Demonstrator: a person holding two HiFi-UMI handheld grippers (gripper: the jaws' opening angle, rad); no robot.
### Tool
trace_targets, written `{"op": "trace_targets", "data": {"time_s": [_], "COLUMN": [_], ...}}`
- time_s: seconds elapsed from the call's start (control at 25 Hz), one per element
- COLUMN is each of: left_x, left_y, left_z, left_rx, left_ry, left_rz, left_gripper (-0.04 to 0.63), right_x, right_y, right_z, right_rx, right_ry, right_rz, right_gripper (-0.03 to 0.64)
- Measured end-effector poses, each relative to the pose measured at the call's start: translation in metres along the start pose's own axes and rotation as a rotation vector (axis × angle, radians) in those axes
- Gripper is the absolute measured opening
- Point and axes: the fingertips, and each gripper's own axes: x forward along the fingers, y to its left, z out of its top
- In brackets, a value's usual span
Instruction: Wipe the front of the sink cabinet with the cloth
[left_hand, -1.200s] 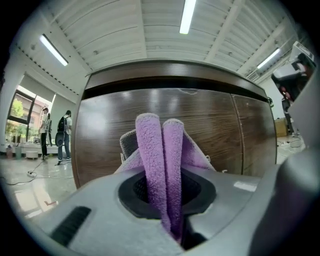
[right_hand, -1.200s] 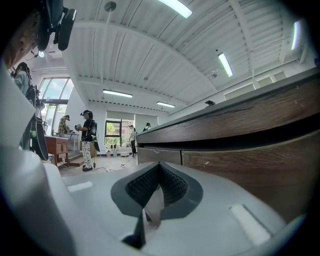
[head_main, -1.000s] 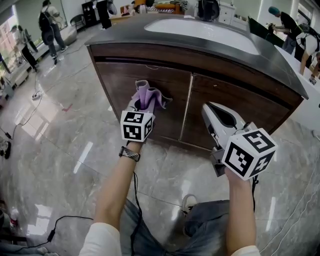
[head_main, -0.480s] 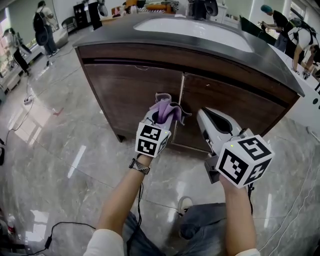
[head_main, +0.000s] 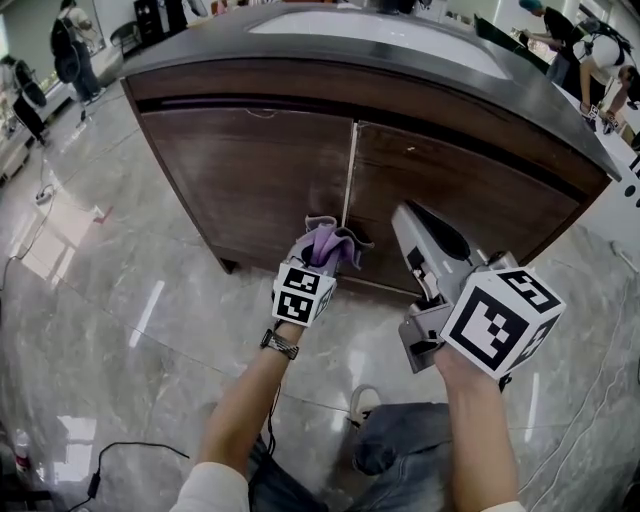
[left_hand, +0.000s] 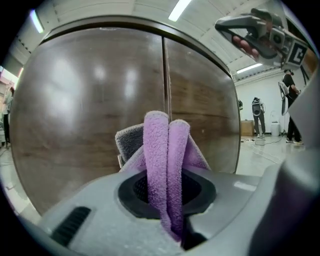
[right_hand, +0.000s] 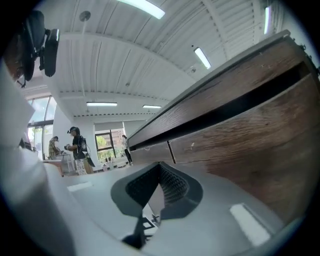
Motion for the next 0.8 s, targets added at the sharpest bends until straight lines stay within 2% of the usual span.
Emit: {"op": "trace_targets", "data": {"time_s": [0.12, 0.24, 0.4, 0.52, 0.6, 0.8], "left_x": [0.009, 0.017, 0.027, 0.027, 0.026, 0.013], "left_y": [-0.003, -0.001, 0.011, 0.022, 0.028, 0.045], "left_z": [-0.030, -0.059, -0.114, -0.142, -0.146, -0.120], "left_rx": [-0.021, -0.022, -0.122, -0.149, -0.148, -0.069], "left_ry": [0.025, 0.082, 0.202, 0.264, 0.291, 0.324], "left_rz": [-0.011, -0.015, 0.003, 0.014, -0.002, -0.008], "left_gripper": [0.049, 0.049, 0.051, 0.051, 0.051, 0.049], "right_x": [0.002, 0.003, 0.003, 0.005, 0.005, 0.006], "right_y": [-0.001, -0.010, -0.015, -0.017, -0.022, -0.028], "right_z": [-0.001, -0.001, 0.002, 0.000, 0.002, 0.006], "right_rx": [0.050, 0.032, 0.032, 0.063, 0.093, 0.079], "right_ry": [-0.018, -0.014, -0.022, -0.018, -0.023, -0.033], "right_rz": [0.020, -0.004, -0.017, -0.008, -0.005, -0.018], "right_gripper": [0.006, 0.006, 0.006, 0.006, 0.006, 0.006]}}
